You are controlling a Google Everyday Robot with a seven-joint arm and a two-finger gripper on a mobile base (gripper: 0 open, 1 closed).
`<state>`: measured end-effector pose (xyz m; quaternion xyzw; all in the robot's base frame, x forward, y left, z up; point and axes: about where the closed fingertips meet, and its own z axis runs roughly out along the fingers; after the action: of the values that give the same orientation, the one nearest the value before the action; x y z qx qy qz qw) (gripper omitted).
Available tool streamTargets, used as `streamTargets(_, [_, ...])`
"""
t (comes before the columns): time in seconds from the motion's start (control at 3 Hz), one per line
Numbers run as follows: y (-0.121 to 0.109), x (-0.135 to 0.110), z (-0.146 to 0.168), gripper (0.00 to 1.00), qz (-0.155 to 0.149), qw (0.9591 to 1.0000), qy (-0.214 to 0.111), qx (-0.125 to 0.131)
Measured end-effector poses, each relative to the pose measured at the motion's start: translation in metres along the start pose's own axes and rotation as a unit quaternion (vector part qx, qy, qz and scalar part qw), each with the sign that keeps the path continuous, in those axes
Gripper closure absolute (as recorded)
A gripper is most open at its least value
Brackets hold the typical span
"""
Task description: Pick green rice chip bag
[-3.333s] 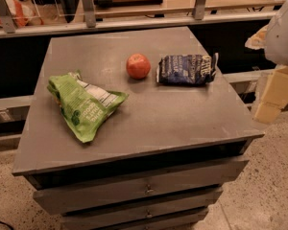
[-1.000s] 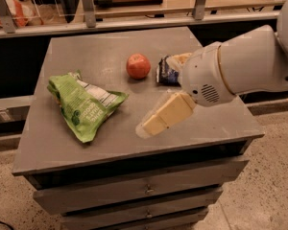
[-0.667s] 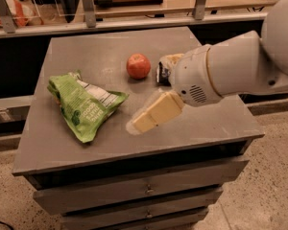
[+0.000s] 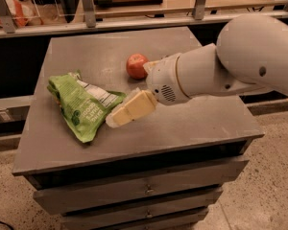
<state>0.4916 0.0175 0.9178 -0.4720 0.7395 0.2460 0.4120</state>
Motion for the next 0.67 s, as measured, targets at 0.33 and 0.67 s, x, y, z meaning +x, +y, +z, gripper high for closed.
streamTargets(0.33, [-0.001, -0.004, 0.029, 0.0, -0.002, 0.9996, -0.009, -0.025])
streamTargets(0.67, [-0.001, -0.01, 0.058, 0.0, -0.012, 0.9988, -0.017, -0.044])
